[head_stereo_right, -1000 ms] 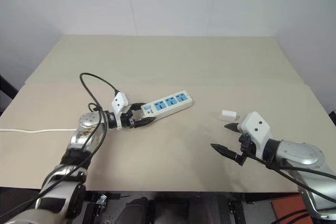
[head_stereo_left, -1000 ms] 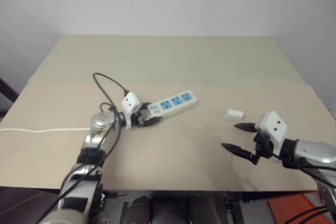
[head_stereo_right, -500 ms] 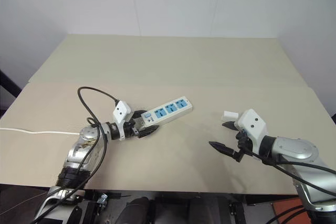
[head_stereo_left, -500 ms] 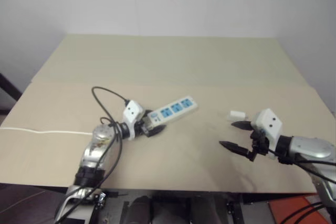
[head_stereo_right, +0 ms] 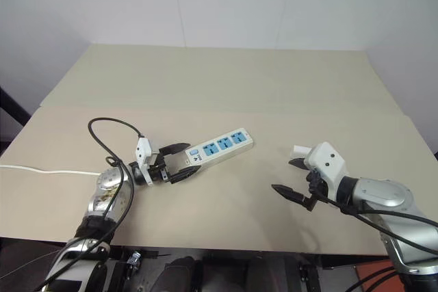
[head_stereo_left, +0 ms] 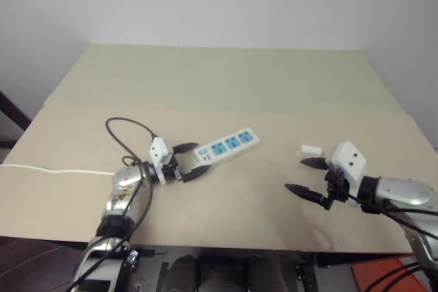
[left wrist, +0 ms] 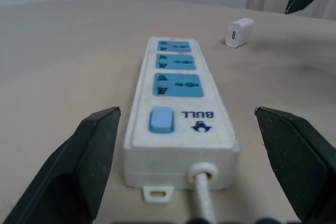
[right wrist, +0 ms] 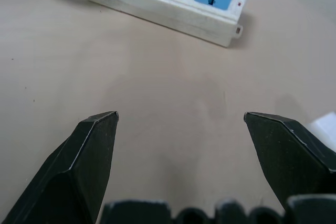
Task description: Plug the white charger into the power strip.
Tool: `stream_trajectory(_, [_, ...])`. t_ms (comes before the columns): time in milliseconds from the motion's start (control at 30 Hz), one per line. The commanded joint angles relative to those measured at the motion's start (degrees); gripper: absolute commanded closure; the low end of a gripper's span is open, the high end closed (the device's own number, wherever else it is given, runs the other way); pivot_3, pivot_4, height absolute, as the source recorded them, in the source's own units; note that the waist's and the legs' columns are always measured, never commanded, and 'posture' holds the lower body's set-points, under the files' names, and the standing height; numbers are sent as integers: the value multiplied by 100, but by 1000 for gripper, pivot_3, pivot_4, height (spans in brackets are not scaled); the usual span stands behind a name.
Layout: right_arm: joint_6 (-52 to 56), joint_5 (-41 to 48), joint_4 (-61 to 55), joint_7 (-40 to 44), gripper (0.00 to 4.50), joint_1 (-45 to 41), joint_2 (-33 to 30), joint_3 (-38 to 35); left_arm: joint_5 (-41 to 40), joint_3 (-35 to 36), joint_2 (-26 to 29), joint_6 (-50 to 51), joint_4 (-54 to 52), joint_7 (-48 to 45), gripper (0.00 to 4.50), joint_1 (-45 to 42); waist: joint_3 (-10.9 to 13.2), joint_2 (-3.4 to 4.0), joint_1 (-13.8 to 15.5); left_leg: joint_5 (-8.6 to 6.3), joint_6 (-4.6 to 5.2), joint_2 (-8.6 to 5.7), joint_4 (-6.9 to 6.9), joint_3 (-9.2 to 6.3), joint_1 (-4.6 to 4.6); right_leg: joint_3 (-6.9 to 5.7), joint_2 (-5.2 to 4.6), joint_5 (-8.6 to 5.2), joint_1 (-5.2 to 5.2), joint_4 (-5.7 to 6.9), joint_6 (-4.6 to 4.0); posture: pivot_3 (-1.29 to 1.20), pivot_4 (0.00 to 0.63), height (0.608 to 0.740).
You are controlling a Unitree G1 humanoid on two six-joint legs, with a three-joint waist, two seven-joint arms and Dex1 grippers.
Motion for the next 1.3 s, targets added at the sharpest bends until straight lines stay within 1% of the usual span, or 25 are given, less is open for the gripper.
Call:
stream_trajectory(33, [-62,-24,-19,-7,0,-109,-36,-48,194,-19,-25,-747,766,-136,39,-383,0,-1,0,0,0,0,0,0,-5,-1,1,0,-3,-2,0,0,150,740])
stream_trajectory(200, [-40,-22,-115,-29,0,29,-57,-157,203,-3,-202,-1003,1536,-210,39,-775,0,-1,2,0,0,-1,0,-1,-6,-5,-2,0,0,-2,1,0,150,740])
stream_trajectory(367, [-21,-8,-246,-79,0,224,-57,-281,246,-51,-303,-1096,1774,-392,39,-859,0,0,-2,0,0,0,0,-1,-5,-5,-1,0,0,-1,1,0,150,740])
stream_trajectory(533, [-7,3,-268,-115,0,248,-66,-293,460,-124,-228,-1239,1945,-369,39,-849,-2,2,-2,0,0,0,0,-3,1,-4,0,0,4,0,1,0,150,740])
stream_trajectory(633, [-5,-10,-224,-124,0,167,-67,-237,525,-120,-153,-1245,1999,-370,670,-797,-3,4,-13,0,0,1,0,-3,4,-4,0,0,6,0,1,0,150,740])
stream_trajectory(700, [-24,-27,-184,-115,0,76,-72,-187,596,-132,-116,-1265,2010,-284,1242,-756,-3,3,-24,0,0,1,0,-4,5,-3,0,0,6,1,1,0,150,740])
stream_trajectory(833, [-143,-173,-18,-71,0,-232,-131,-77,602,-137,-117,-1227,1936,-204,1249,-724,-4,3,-32,0,0,2,0,-5,16,-2,1,-1,14,2,2,0,150,740])
stream_trajectory(900, [-128,-278,183,-34,0,-558,-219,23,572,-153,-126,-1165,1865,-265,1249,-729,-4,4,-45,0,0,1,0,-5,19,0,0,-1,16,4,2,0,150,740])
stream_trajectory(933, [-54,-401,397,85,0,-871,-390,206,563,-186,-138,-1116,1827,-342,1249,-747,-5,5,-49,0,0,1,0,-3,22,1,0,-1,16,5,2,0,150,740])
stream_trajectory(1000, [286,-549,899,520,0,-1612,-790,690,558,-258,-168,-1001,1768,-494,1249,-803,-6,9,-90,0,0,1,0,-2,25,2,0,-1,17,6,2,0,150,740])
stream_trajectory(1100, [-12,-1150,1690,1119,0,-2556,-1105,1571,590,-369,-211,-899,1780,-691,1249,-918,-7,10,-89,0,0,1,-1,-1,21,-5,2,-1,16,2,1,0,150,740])
stream_trajectory(1133, [-112,-1306,1895,1253,0,-2780,-1126,1773,605,-393,-222,-887,1798,-719,1249,-951,-7,10,-72,0,0,2,-1,2,15,-10,3,-2,13,-1,0,0,150,740])
stream_trajectory(1233, [106,-1916,2822,1913,0,-4058,-923,2716,779,-542,-230,-922,2002,-855,1249,-1163,-8,12,-57,0,0,-2,-1,6,-9,-14,1,-2,0,-5,0,0,150,740])
stream_trajectory(1300, [13,-2284,3282,2300,0,-4651,-770,3201,842,-591,-238,-930,2108,-951,1249,-1289,-8,13,-59,1,0,-8,4,14,-18,-10,-3,-1,-11,-1,0,0,150,740])
